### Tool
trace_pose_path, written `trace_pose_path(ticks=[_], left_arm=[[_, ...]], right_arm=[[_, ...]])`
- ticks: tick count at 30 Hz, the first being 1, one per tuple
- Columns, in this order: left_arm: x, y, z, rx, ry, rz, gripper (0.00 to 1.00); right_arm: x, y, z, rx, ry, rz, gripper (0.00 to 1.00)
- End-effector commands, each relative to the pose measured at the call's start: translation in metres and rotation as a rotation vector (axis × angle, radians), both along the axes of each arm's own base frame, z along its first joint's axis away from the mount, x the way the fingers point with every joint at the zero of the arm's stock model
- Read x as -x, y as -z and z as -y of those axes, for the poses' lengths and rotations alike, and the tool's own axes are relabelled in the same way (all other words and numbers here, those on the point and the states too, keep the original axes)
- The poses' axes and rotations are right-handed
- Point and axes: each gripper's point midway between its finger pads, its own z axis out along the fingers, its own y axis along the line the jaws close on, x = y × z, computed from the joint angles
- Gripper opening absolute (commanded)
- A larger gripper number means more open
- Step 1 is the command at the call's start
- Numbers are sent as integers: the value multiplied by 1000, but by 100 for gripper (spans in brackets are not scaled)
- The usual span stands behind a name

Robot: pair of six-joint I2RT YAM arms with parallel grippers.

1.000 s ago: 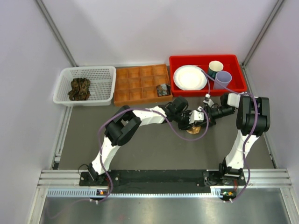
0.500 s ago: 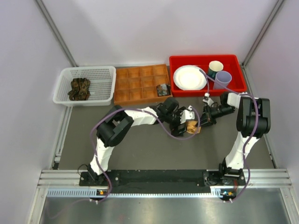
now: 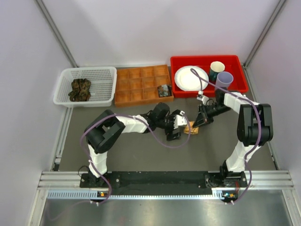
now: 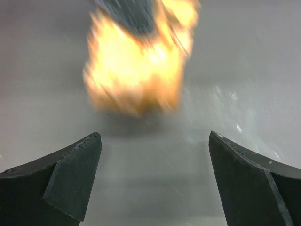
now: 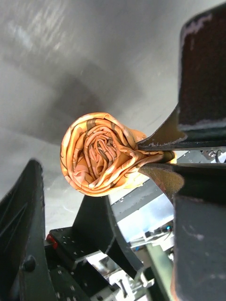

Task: Roll the ties
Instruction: Pick up the tie at the center of the board, then place the tie in the storage box.

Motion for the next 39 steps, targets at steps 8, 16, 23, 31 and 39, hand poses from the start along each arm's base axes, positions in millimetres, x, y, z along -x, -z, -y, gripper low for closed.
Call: trace_pose_path(ticks=[8, 16, 23, 31, 39], left_arm=[[-21, -39, 44, 163, 66, 118, 99], [-15, -41, 50, 164, 104, 117, 97], [-6, -38, 43, 125, 146, 115, 49], [-1, -48, 39, 121, 161, 111, 29], [-26, -79, -6, 112, -54, -26, 99]], right_arm=[[2, -37, -32, -45, -70, 118, 0], [-3, -56, -49, -78, -91, 137, 0], [-9, -65, -52, -87, -83, 131, 0], [-18, -74, -55, -89, -72, 144, 0], [-43, -95, -50, -21, -56, 242, 0]])
